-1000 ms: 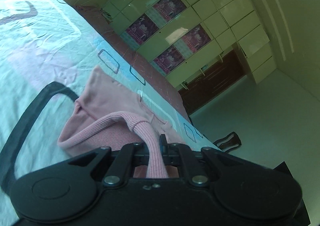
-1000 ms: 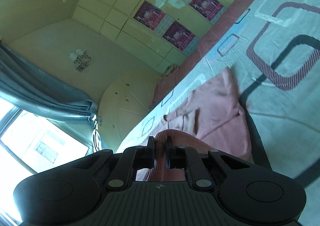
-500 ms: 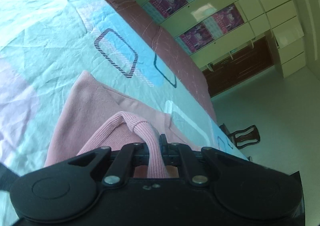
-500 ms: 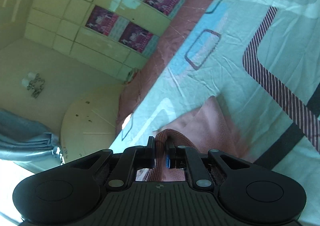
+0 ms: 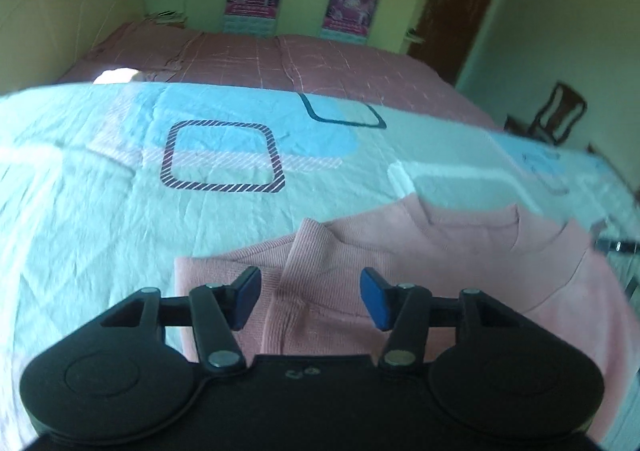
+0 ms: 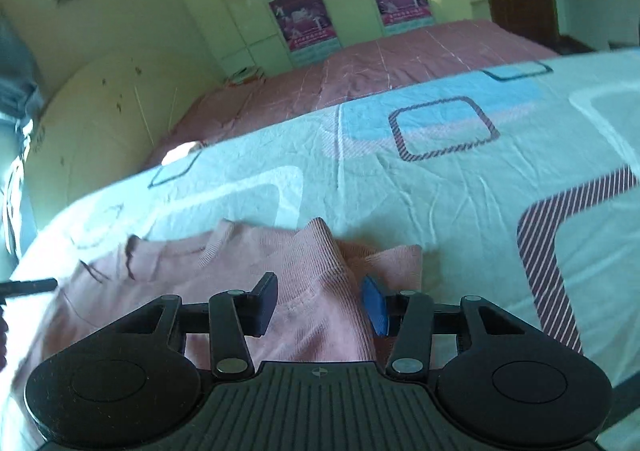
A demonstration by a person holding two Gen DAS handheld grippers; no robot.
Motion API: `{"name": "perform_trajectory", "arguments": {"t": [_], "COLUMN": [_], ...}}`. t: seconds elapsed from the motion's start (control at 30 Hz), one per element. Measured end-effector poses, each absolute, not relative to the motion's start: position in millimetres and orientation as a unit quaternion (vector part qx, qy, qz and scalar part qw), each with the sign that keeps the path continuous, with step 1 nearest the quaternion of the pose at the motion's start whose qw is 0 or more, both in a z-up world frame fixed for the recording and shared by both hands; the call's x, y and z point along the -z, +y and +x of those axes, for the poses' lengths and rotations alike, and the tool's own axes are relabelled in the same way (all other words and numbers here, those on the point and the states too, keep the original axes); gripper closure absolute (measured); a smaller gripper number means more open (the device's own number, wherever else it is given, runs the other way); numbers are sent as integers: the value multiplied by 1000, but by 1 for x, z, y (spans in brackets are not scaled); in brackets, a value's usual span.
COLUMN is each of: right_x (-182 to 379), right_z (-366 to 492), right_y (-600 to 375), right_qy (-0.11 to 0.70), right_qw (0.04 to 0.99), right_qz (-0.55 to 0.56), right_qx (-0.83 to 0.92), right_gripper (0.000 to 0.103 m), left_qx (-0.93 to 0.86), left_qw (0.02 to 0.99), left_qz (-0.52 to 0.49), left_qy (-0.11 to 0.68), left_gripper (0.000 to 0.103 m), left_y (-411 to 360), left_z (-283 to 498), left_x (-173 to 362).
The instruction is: Fold small clothes
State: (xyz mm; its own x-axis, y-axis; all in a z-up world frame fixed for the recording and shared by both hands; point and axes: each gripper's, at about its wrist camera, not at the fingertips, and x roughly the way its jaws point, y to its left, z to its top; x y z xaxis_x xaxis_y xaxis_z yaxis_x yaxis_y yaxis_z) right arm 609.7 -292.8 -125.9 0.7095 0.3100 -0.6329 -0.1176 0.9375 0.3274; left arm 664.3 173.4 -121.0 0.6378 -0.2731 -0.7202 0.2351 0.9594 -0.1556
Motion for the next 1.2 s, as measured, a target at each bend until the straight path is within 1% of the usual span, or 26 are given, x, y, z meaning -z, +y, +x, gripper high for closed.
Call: {"name": "perform_trajectory", "arguments": {"t": [0.07,0.13,0.17,0.2,0.23,0.27,0.3,0.33,0.37,0.4,0.47,0.6,0.77,0.9,0.97,1.03,1.1,1.2], "right_x": [132,138,140,141,141,139,134,128,124,128,142,137,129,118,126,146,153,152], "right_z": [619,625,628,628,628,625,620,614,611,612,626,633,639,631,636,649,648,647], "right_y": [-286,-283,-281,-278,-274,-271,-270,-277,-288,-298,-305,-285,-289,-290,-287,-282,-279,-275], "right_qy": [377,387,390,391,389,382,365,340,318,316,346,334,311,281,305,356,353,355], "right_qw": [914,910,909,908,909,912,918,927,935,935,922,928,937,945,940,926,928,929], "right_qz": [98,82,71,60,48,30,28,54,87,117,153,140,145,151,138,118,113,105], "right_qx": [-113,-122,-128,-135,-140,-143,-150,-149,-134,-110,-86,-90,-68,-71,-59,-40,-31,-22], "right_gripper": [55,55,67,81,92,94,94,95,95,95,95,95,95,95,95,95,95,94], "left_qx": [146,153,157,163,166,160,159,162,145,130,119,111,105,112,95,82,74,75], "left_qw": [900,897,897,896,897,903,914,924,928,929,923,929,935,947,945,934,929,931], "left_qz": [22,42,46,45,48,51,34,-3,-34,-57,-90,-84,-88,-97,-74,-62,-37,-20], "left_qy": [411,412,411,410,407,395,371,348,341,342,354,344,328,286,304,342,361,356], "left_gripper": [59,60,63,76,89,96,97,97,97,97,97,97,97,97,97,97,97,94], "left_y": [163,158,156,155,155,155,159,169,179,187,194,182,185,187,182,177,170,167], "left_z": [670,671,670,669,667,664,658,653,652,654,662,665,672,660,667,680,686,683], "left_x": [127,132,133,134,133,131,125,121,121,124,132,126,118,105,112,127,141,144]}}
